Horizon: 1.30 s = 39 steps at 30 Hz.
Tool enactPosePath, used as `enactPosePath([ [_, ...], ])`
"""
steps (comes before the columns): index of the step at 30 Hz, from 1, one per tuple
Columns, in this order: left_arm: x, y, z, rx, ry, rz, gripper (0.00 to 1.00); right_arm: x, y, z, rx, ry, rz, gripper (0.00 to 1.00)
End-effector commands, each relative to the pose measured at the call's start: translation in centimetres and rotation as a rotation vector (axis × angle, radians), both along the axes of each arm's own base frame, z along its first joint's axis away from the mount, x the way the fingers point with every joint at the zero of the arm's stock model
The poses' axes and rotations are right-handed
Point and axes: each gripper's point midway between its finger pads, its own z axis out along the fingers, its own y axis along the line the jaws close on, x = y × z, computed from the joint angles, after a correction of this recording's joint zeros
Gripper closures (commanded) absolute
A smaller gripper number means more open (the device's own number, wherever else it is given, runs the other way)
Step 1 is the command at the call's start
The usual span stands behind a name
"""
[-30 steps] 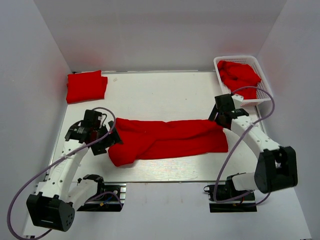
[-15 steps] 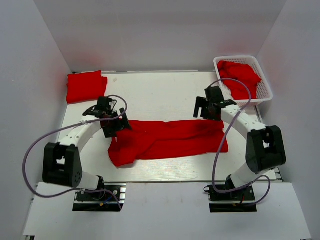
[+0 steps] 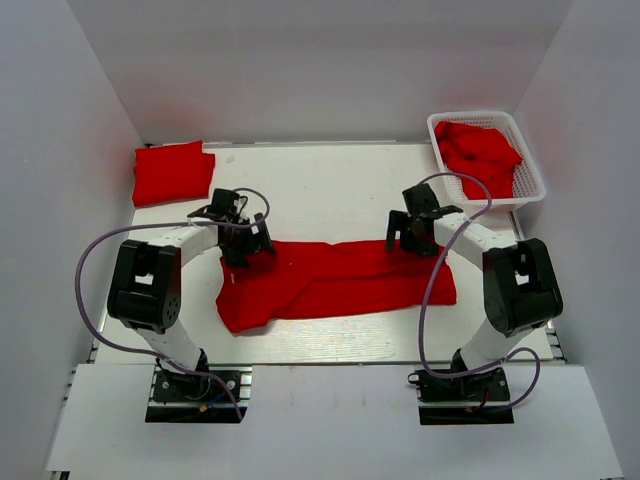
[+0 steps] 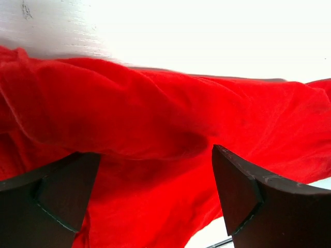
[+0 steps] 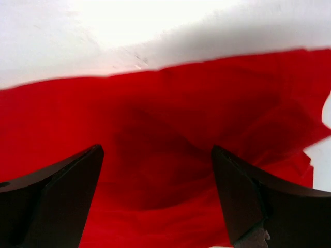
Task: Fold and stack the t-shirts
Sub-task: Fold the other side of the tshirt into a rectangle
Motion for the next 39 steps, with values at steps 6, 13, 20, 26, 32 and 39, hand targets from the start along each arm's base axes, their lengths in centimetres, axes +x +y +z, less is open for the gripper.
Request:
enactPosePath([
  [6,-2.5,3.2,-3.0,0.160,0.130,0.056,0.00,-3.9,-5.3,-1.3,-0.182,0.083,-0.186,0.10],
  [13,-3.0,4.6,-3.4,0.223,0.180,0.100,0.00,-11.2,-11.0,-1.6,-0.347,0.194,-0.449,0.10],
  [20,0.0,4.2,-1.6,0.216,0.114,0.110,0.00,-8.8,-10.2,1.8,-0.271,0.083,-0.409,0.10],
  [26,4.3,3.9,3.0,0.220,0.005,0.099,0.00,-3.4,-6.0,7.7,-0.086,-0.115,-0.200,0.10],
  [32,5.7,4.3,7.9,0.280,-0.078,0.114,0.00,-2.2,-2.2,9.2,0.032,-0.189,-0.009,0.10],
  [39,-2.7,3.0,4.5,0.167,0.035,0.010,0.00,-3.3,0.0,5.7,0.101,-0.097,0.083,0.10],
])
